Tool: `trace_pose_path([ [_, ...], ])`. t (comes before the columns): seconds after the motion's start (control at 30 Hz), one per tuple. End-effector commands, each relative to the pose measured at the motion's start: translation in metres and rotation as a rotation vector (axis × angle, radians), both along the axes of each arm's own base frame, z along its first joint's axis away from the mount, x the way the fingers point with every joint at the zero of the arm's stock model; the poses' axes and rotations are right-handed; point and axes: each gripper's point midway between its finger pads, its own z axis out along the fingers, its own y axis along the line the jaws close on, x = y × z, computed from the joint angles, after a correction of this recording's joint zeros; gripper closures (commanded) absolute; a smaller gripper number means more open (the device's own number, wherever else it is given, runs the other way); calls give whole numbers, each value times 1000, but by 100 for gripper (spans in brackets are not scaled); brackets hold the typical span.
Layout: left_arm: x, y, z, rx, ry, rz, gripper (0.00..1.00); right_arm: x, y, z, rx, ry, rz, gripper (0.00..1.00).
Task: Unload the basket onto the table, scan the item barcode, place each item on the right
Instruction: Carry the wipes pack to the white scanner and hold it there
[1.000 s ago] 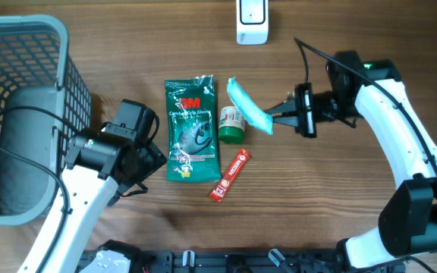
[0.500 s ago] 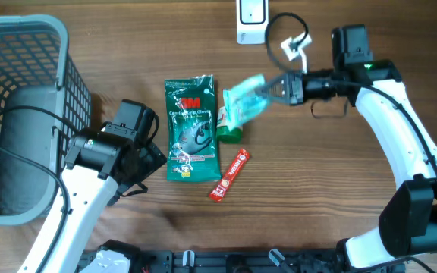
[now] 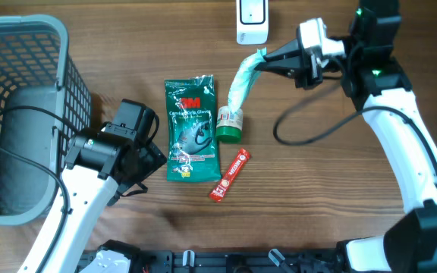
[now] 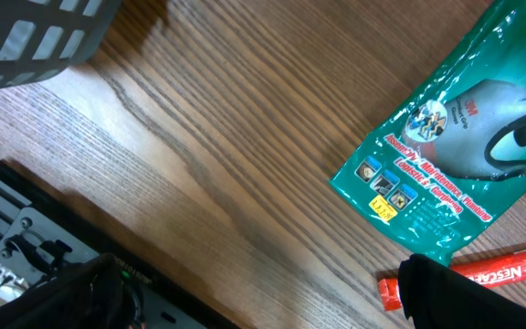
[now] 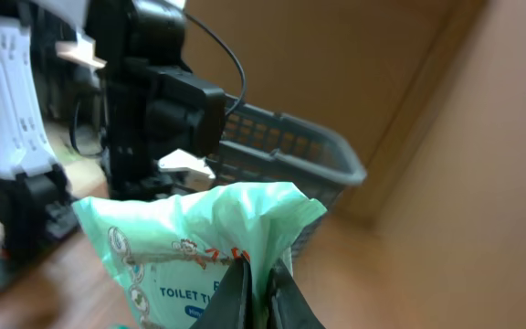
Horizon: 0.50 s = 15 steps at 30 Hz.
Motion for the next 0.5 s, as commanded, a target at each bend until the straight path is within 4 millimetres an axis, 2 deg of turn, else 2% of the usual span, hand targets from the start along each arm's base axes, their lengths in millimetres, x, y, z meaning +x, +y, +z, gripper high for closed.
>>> trace_pose_path([
  [0.0,0,0,0,1,-2,12,0,-29,-4,32,53,-330,65,95],
  [0.1,0,0,0,1,-2,12,0,-43,-5,45,79,-519,67,95],
  [0.3,0,0,0,1,-2,12,0,-59,-7,60,102,-687,67,95],
  [0.47,0,0,0,1,-2,12,0,-86,-6,80,130,-854,81,96],
])
